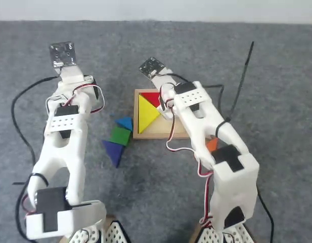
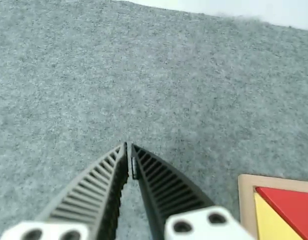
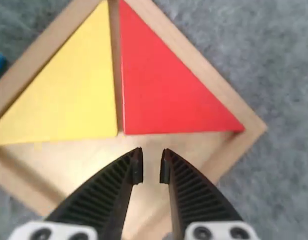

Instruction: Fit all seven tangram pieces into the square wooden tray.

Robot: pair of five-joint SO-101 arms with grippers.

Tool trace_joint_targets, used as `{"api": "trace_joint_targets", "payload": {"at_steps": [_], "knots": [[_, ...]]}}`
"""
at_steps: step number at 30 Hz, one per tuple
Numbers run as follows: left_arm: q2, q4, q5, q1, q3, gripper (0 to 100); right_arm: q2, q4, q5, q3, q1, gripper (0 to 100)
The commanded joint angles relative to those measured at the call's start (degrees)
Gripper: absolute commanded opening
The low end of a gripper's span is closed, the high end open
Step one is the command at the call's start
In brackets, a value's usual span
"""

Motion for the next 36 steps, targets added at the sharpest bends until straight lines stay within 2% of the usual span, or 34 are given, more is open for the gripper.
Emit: {"api": "trace_joint_targets", "payload": {"at_steps": [1, 7, 13, 17, 22, 29, 34, 36], "knots": [[-0.8, -0.8, 0.4, 0.4, -2.2, 1, 1.1, -2.9, 0.5, -4.6, -0.1, 9.0], [-0.8, -0.8, 0.4, 0.4, -2.2, 1, 1.5, 0.0, 0.4, -7.0, -1.7, 9.0], [-0.8, -0.8, 0.3, 0.4, -2.2, 1, -8.1, 8.0, 0.4, -6.4, -2.2, 9.0], [-0.8, -0.8, 0.3, 0.4, -2.2, 1, -17.5, 8.1, 0.0, -0.3, 1.6, 9.0], [-0.8, -0.1, 0.4, 0.9, -2.2, 1, -31.3, 2.7, 0.0, 14.1, 7.8, 9.0], [-2.7, 16.4, 0.3, 3.6, -7.9, 1, -49.1, 1.5, 4.5, 34.5, 14.5, 10.4], [-5.3, 26.9, -0.6, 3.3, -8.2, 1, -50.1, 1.7, 5.5, 40.4, 14.5, 25.7], [-6.3, 29.2, -4.7, 3.3, -6.8, 1, -50.1, 1.5, 8.9, 41.4, 14.3, 28.4]]}}
